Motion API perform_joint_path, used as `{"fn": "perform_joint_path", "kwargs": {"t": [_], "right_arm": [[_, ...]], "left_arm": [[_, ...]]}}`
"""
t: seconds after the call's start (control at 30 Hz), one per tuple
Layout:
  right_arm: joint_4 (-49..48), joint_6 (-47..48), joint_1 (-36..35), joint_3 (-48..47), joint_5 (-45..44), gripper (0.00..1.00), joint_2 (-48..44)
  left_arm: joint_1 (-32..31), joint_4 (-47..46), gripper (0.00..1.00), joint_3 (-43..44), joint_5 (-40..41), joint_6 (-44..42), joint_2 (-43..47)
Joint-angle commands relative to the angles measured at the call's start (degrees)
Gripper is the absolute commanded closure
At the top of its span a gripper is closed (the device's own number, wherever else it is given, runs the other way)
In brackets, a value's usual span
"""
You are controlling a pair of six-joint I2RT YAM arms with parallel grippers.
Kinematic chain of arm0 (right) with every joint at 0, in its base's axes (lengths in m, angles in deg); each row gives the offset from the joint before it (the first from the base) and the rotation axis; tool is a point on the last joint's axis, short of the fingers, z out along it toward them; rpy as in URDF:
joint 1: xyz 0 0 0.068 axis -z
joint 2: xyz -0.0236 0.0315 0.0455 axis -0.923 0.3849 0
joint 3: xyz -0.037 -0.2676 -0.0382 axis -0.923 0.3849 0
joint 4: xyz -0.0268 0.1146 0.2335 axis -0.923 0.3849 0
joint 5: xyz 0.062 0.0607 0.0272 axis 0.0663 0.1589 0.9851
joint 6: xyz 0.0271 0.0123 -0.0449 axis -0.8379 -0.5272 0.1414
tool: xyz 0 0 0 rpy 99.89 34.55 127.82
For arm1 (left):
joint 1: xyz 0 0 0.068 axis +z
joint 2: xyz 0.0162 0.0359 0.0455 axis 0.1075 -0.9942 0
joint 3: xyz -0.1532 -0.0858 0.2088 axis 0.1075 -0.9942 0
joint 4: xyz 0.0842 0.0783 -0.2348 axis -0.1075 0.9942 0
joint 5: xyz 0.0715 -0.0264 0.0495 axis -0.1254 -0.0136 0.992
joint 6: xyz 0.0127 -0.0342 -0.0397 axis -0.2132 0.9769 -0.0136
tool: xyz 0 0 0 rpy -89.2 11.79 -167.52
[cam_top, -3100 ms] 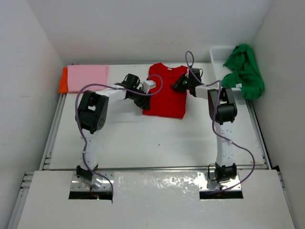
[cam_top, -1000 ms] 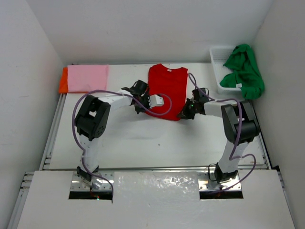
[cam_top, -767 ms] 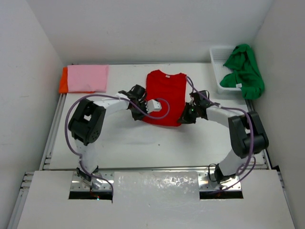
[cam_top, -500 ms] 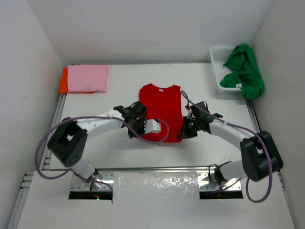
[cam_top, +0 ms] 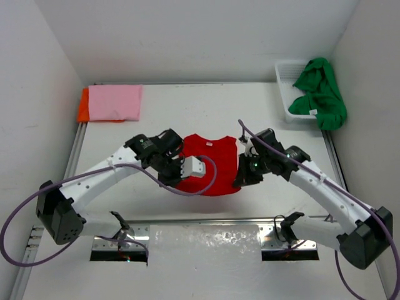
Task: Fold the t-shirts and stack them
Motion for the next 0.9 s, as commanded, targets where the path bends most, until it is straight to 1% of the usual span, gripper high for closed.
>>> {"fn": "perform_joint_path", "kwargs": {"t": [0.0,0.03,0.1,0.13,0.2,0.27,0.3,0.37,0.5,0.6,0.77,0.87], "right_arm": [[5.1,1.2,0.5,-6.9,0.0,1.0,5.1],[5.1,1.8,1.9,-10.1,0.7,1.0,6.6],[4.1,3.0,5.7,-13.5,3.4,1.0,10.6],[3.6,3.4,6.9,-14.5,4.2,1.0,11.8],[1.5,4.6,10.7,-17.0,4.8,1.0,15.3],[-0.1,5.6,12.3,-19.0,4.9,1.0,18.0],[-0.7,5.9,13.0,-20.5,5.6,1.0,20.9],[-2.5,6.0,13.7,-22.1,5.7,1.0,23.8],[-5.7,4.9,15.7,-25.0,6.3,1.0,29.4],[-5.5,4.8,16.5,-26.8,6.3,1.0,32.1],[-6.9,3.4,17.2,-26.1,6.1,1.0,33.6],[-9.1,1.7,18.2,-26.7,5.9,1.0,35.4]], "left_arm": [[4.4,4.2,1.0,5.5,-4.3,2.8,-0.7],[8.9,4.8,1.0,8.7,-6.7,2.6,-2.0],[14.6,5.7,1.0,12.2,-7.8,2.2,-6.8],[15.6,6.3,1.0,15.4,-7.6,2.1,-8.6],[17.0,5.2,1.0,17.8,-6.6,3.2,-12.2],[17.1,3.7,1.0,21.4,-6.3,4.3,-15.1],[17.7,3.1,1.0,23.9,-5.8,4.7,-16.2],[18.5,2.6,1.0,26.5,-5.6,5.8,-19.2],[21.7,1.0,1.0,32.3,-4.1,7.6,-23.9],[22.8,-0.9,1.0,33.6,-4.0,9.5,-27.0],[23.3,-5.1,1.0,31.7,-3.5,11.9,-29.6],[23.6,-8.4,1.0,32.0,-3.1,13.8,-31.2]]}}
